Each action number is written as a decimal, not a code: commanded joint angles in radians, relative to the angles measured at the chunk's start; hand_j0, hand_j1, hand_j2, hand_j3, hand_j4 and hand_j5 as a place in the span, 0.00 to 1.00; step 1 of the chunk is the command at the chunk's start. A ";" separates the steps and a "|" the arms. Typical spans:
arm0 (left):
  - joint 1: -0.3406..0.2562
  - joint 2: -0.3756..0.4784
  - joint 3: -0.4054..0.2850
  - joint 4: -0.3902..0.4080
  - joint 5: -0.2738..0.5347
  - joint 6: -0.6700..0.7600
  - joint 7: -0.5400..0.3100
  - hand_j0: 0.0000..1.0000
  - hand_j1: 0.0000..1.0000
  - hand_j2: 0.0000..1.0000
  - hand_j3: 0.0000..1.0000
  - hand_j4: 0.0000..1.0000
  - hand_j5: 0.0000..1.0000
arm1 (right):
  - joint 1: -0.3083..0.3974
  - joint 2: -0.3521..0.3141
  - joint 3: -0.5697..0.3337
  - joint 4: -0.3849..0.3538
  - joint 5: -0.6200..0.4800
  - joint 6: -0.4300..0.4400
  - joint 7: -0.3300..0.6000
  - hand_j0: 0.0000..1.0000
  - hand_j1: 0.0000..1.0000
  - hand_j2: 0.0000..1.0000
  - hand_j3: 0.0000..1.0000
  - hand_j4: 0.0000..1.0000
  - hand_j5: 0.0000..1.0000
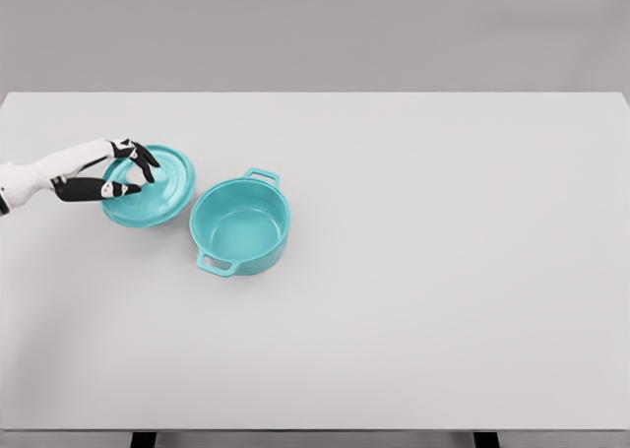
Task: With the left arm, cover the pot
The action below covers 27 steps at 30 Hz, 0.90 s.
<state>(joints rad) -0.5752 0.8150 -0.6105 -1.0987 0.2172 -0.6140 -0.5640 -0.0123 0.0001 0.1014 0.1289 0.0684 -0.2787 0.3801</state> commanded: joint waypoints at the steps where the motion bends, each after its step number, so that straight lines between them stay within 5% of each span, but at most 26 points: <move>1: 0.000 0.010 0.002 -0.036 0.013 0.003 0.001 0.44 0.44 0.44 0.44 0.44 0.44 | 0.000 0.000 0.000 0.000 0.001 0.000 0.000 1.00 1.00 1.00 1.00 1.00 1.00; 14: 0.008 0.021 -0.014 -0.145 0.001 0.003 0.003 0.45 0.45 0.45 0.45 0.45 0.45 | 0.000 0.000 0.000 0.000 0.001 0.000 0.000 1.00 1.00 1.00 1.00 1.00 1.00; 27: 0.003 -0.020 -0.064 -0.161 -0.036 0.003 0.004 0.46 0.46 0.46 0.46 0.46 0.46 | 0.000 0.000 0.000 0.000 0.001 0.000 0.000 1.00 1.00 1.00 1.00 1.00 1.00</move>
<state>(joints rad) -0.5722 0.8042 -0.6628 -1.2539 0.1775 -0.6141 -0.5619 -0.0123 0.0001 0.1014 0.1289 0.0684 -0.2787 0.3801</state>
